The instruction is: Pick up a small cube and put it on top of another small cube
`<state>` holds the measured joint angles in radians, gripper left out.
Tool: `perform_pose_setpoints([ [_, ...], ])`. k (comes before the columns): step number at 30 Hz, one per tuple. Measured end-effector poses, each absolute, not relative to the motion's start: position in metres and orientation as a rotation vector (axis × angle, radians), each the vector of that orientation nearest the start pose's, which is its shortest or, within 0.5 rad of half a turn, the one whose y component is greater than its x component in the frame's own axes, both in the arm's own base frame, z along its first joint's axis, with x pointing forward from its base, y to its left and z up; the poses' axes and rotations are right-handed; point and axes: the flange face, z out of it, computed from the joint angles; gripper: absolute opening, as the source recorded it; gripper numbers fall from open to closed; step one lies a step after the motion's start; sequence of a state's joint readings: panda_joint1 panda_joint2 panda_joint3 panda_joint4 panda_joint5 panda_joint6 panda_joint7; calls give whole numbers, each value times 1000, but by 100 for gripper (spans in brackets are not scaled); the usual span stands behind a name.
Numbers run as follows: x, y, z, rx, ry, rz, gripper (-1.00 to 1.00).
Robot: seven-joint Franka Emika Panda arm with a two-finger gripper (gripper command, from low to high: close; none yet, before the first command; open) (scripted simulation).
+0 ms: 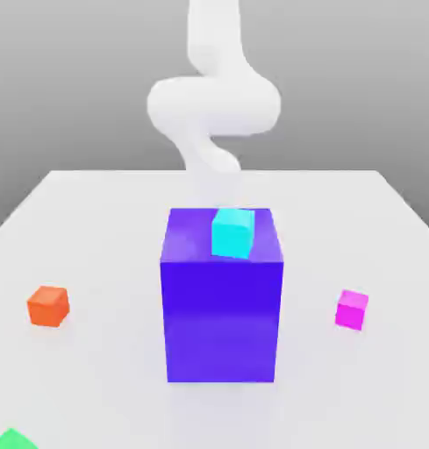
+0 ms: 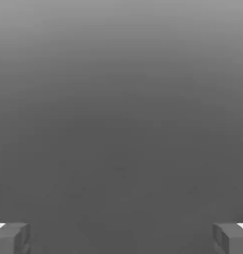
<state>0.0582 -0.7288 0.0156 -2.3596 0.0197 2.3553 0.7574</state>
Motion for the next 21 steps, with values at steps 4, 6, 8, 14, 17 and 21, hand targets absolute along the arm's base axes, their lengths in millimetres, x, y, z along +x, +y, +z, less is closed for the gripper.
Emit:
perform_pose_setpoints([
  [4,406,94,562,-2700,674,-740,0],
  [6,408,126,512,-2772,547,-648,0],
  [8,402,157,462,-2839,415,-556,0],
  [14,341,230,319,-3001,-15,-284,0],
  [17,294,248,257,-3056,-238,-155,0],
  [21,237,252,193,-3096,-494,-19,0],
])
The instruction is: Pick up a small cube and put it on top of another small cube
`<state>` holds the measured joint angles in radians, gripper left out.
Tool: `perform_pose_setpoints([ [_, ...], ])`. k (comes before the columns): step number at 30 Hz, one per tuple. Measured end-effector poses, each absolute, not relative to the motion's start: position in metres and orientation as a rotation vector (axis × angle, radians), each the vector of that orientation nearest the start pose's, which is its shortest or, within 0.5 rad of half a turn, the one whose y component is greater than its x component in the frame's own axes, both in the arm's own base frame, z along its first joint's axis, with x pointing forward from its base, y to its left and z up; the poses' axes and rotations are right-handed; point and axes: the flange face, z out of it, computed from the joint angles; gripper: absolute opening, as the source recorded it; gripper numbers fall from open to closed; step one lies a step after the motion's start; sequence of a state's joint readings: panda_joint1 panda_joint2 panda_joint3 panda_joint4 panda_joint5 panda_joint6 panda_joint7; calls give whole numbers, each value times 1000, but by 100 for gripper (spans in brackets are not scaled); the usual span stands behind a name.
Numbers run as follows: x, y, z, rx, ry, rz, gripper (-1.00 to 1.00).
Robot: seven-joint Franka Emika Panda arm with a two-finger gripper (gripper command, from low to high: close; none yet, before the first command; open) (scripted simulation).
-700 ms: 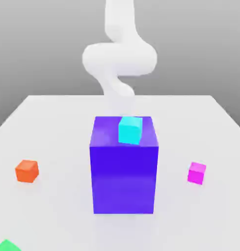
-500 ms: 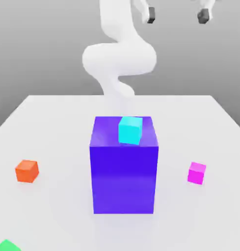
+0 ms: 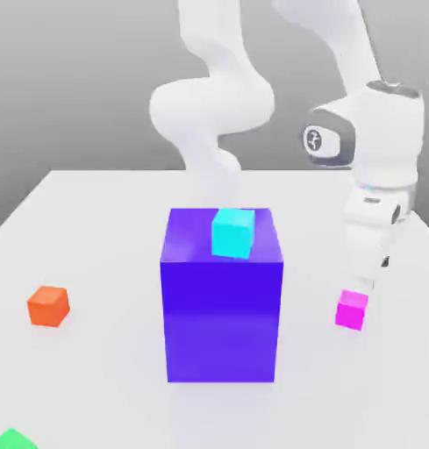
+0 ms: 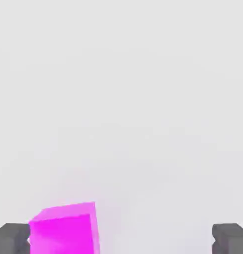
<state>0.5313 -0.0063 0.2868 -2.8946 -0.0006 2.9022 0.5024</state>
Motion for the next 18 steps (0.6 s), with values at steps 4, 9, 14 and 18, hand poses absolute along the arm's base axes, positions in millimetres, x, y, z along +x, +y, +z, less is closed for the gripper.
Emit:
perform_pose_setpoints([
  [4,232,252,157,-3098,-517,-1,0],
  [9,230,251,127,-3097,-519,2,-100],
  [14,229,251,125,-3098,-520,1,-100],
  [18,231,252,148,-3098,-519,0,-100],
])
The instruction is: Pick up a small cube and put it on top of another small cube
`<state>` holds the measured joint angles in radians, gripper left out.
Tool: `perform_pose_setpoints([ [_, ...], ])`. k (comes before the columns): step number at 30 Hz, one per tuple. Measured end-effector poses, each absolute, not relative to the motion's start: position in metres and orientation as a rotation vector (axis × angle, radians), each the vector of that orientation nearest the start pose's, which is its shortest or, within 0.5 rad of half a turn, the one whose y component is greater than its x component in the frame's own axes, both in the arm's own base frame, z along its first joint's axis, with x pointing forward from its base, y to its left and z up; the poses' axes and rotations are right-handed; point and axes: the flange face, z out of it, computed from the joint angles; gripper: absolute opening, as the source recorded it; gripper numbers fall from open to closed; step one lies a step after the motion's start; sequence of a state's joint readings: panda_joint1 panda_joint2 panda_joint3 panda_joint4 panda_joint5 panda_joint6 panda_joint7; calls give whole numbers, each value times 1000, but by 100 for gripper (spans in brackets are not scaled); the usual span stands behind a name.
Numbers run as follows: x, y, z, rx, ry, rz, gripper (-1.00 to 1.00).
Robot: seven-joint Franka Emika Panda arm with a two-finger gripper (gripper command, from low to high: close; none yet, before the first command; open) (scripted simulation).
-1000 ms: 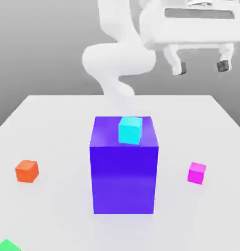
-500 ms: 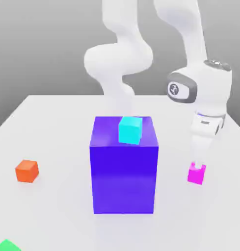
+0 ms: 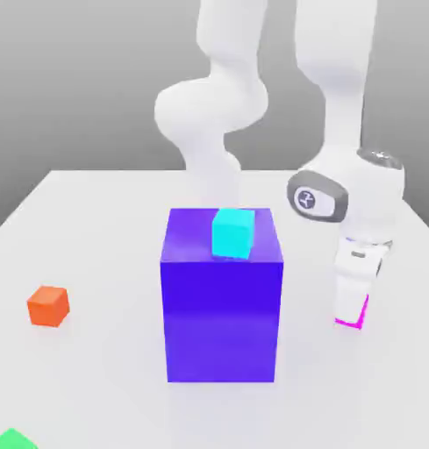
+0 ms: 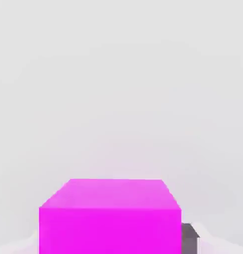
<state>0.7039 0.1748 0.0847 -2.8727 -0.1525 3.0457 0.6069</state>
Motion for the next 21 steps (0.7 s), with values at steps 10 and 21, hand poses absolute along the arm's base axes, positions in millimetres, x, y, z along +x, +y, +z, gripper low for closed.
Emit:
perform_pose_setpoints([
  [10,320,213,199,-3139,-26,10,-100],
  [21,484,49,218,-2976,983,18,-100],
])
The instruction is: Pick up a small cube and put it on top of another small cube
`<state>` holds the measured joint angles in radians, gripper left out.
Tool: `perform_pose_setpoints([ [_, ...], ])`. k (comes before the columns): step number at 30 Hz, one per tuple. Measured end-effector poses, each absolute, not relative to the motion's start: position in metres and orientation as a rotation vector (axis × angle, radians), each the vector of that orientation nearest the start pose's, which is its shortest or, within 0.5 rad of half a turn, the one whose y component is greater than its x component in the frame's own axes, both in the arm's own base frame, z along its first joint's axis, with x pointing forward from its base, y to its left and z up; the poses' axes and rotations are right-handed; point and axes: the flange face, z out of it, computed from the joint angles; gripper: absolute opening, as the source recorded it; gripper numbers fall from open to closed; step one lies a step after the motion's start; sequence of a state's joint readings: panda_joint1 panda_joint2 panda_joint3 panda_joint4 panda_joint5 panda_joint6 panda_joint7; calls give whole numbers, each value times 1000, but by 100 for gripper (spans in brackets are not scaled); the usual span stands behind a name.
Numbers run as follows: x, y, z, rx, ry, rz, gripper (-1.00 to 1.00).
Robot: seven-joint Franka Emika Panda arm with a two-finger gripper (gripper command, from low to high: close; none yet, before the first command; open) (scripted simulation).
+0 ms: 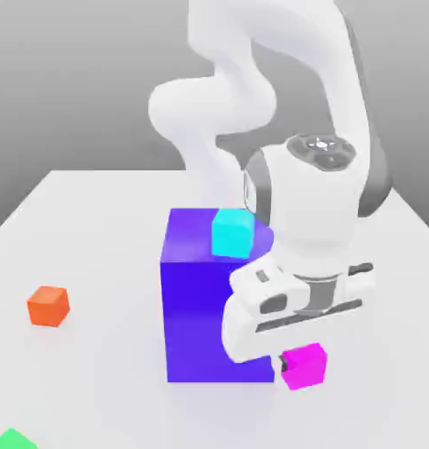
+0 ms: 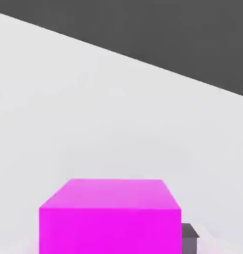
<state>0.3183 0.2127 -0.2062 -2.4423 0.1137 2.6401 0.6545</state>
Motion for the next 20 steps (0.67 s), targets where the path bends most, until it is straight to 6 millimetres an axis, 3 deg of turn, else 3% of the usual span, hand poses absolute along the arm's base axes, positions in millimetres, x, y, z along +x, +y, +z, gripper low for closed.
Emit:
perform_pose_setpoints([
  [6,530,-93,230,-2751,1503,13,-100],
  [11,534,-217,241,-2515,1876,4,-100],
  [12,534,-232,233,-2483,1918,2,-100],
  [14,533,-244,206,-2460,1949,0,-100],
  [15,532,-246,190,-2456,1955,0,100],
  [20,532,-246,190,-2456,1955,0,100],
])
